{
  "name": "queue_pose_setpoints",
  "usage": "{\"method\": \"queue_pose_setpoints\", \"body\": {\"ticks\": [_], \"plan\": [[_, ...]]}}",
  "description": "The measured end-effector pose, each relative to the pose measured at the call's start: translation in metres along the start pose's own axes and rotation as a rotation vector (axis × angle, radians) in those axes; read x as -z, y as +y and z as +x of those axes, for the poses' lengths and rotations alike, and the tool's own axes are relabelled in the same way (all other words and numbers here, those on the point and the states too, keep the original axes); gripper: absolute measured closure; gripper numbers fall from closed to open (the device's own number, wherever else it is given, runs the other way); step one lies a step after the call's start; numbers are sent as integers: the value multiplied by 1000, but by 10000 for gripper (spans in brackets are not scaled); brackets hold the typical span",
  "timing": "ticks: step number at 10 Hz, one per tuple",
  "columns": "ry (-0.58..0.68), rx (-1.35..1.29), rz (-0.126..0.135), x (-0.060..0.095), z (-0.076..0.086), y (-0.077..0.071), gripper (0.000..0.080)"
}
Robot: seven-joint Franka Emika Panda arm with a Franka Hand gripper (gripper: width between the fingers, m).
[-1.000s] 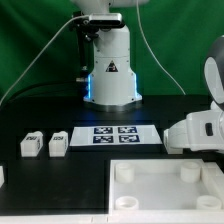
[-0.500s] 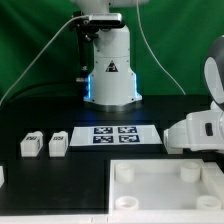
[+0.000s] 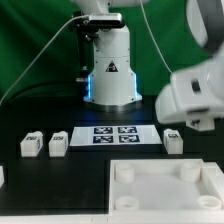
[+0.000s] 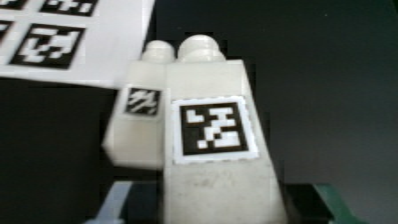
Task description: Assemble one leg
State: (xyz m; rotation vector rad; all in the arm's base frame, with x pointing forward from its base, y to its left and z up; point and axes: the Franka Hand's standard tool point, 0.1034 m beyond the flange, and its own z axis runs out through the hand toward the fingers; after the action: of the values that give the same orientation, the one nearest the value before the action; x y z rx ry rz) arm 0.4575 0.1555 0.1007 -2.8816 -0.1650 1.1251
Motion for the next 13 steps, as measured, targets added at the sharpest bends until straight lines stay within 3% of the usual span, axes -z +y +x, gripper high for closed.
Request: {"method": "queue_pose_setpoints", "body": {"ticks": [1, 2, 4, 5, 6, 8, 9, 12, 13], "plan": [[70, -9, -3, 20, -17, 4, 506], [161, -11, -6, 30, -24, 3, 506], [339, -9, 1, 29, -10, 2, 506], [411, -9, 0, 31, -12, 2, 506], [520, 27, -2, 42, -9, 6, 506], [790, 53, 10, 123, 0, 47, 506], [925, 42, 13, 151, 6, 57, 506], [1198, 37, -18, 158, 8, 62, 506], [1218, 35, -23, 151, 8, 63, 506]]}}
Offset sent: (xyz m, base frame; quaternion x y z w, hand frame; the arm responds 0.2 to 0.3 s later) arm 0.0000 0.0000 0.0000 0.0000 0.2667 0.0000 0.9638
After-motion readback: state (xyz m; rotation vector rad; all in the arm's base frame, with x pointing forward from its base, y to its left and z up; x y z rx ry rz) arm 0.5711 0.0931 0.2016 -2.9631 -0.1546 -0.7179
